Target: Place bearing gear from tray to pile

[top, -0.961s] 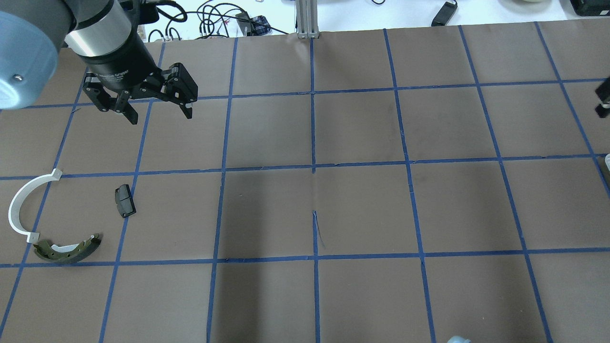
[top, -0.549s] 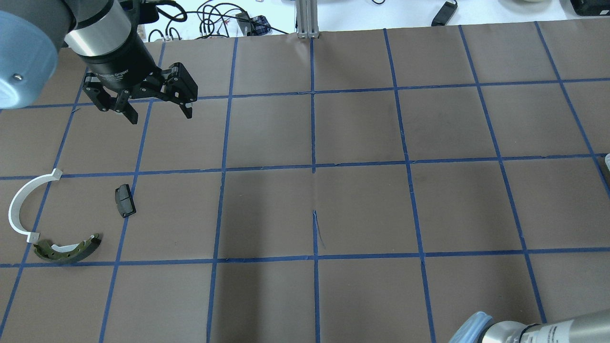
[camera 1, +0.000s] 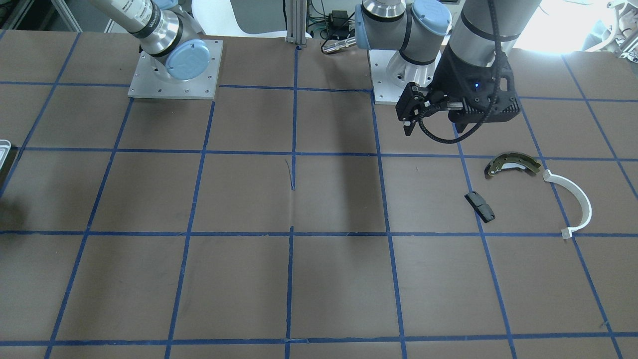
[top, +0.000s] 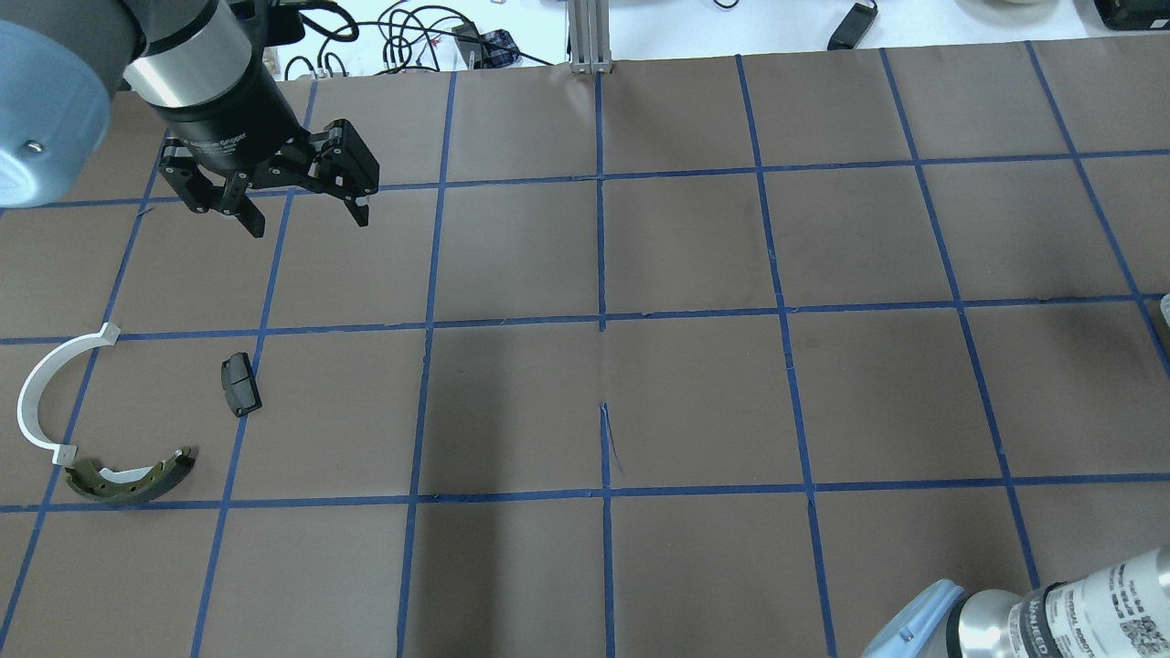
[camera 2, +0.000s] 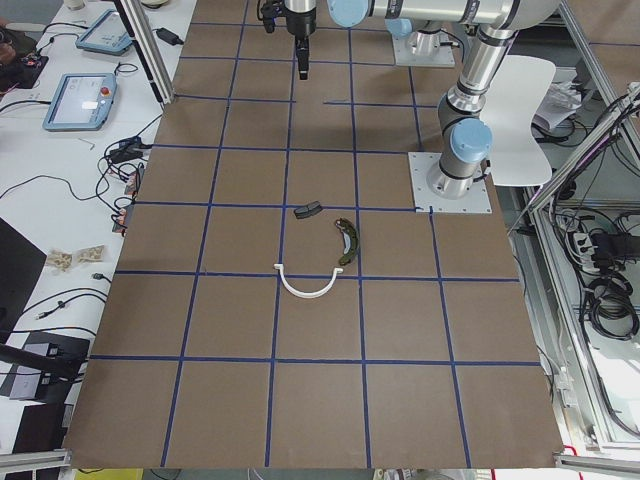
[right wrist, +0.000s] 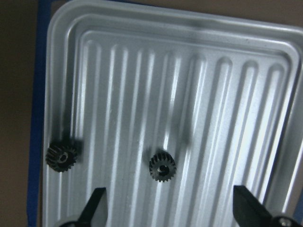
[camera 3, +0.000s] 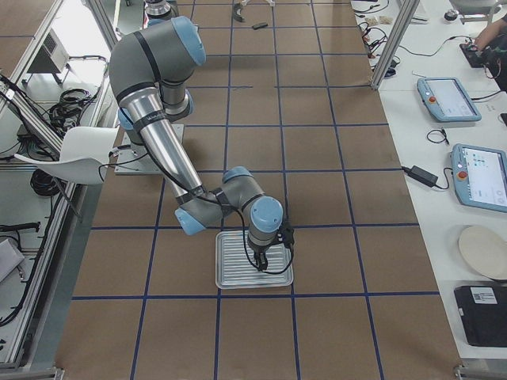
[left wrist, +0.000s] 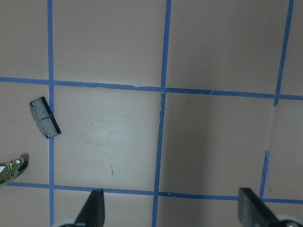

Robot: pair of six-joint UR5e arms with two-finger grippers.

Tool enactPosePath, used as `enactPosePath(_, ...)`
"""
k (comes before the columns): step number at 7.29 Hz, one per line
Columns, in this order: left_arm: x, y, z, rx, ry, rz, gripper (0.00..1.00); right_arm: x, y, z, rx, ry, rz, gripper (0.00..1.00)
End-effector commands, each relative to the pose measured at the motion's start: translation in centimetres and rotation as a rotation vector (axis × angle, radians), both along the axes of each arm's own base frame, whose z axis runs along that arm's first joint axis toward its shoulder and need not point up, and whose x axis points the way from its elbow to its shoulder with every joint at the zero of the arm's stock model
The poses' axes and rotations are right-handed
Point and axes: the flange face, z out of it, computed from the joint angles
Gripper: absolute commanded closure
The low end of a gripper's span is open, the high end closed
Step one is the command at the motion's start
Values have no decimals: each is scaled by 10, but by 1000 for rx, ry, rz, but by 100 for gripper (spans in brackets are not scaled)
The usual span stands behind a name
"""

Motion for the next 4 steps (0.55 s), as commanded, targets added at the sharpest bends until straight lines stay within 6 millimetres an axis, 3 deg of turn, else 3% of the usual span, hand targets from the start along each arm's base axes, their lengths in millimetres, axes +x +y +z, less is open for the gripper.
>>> enactPosePath(1,0,0,-1,1,0,0,0,2,6,-27,2,-27,7,19)
enactPosePath(3,0,0,-1,1,0,0,0,1,6,-26,-4,-11,1,44)
enactPosePath(4,0,0,0,0,0,0,0,1,6,-24,-4,-8,-4,64)
